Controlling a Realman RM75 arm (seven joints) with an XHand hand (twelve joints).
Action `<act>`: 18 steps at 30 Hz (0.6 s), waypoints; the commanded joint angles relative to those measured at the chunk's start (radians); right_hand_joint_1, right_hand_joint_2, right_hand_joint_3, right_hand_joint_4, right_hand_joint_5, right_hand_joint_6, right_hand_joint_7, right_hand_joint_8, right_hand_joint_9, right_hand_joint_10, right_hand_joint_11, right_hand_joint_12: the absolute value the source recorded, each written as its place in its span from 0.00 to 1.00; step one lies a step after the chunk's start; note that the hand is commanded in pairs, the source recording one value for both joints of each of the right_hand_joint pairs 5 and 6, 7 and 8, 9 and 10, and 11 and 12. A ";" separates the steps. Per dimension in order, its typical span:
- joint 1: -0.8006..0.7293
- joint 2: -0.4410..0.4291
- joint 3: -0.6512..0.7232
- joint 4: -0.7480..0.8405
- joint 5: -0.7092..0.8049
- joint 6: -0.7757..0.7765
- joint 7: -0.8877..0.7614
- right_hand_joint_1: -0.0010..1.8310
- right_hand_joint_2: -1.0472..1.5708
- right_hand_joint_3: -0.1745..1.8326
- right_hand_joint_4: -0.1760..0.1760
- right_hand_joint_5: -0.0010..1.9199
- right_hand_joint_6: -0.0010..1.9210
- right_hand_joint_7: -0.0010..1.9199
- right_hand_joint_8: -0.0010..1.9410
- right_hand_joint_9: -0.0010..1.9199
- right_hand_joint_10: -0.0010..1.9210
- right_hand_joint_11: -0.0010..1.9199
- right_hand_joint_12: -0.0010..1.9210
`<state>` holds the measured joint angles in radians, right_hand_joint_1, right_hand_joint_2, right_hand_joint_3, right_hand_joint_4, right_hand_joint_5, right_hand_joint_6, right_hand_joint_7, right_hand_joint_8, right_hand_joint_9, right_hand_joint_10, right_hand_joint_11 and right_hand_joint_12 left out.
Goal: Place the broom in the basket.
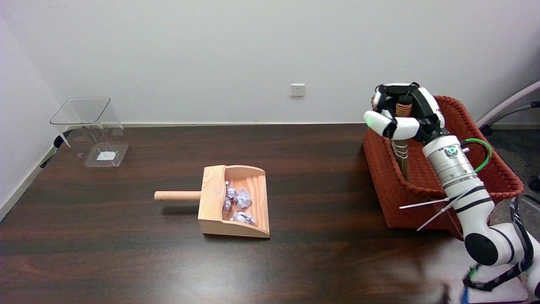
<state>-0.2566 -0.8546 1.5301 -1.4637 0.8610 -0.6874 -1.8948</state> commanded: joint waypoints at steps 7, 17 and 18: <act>0.005 0.002 -0.010 0.014 0.001 -0.028 0.006 0.69 0.31 0.65 0.50 0.33 0.33 0.70 0.69 0.60 0.60 0.58 0.58; 0.006 0.002 0.015 0.014 0.008 -0.085 0.006 0.70 0.23 0.71 0.50 0.08 0.08 0.45 0.45 0.32 0.32 0.39 0.39; 0.006 0.002 0.019 0.014 0.008 -0.091 0.006 0.70 0.23 0.70 0.50 0.08 0.08 0.44 0.44 0.32 0.32 0.39 0.39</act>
<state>-0.2530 -0.8534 1.5234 -1.4543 0.8625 -0.7181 -1.8906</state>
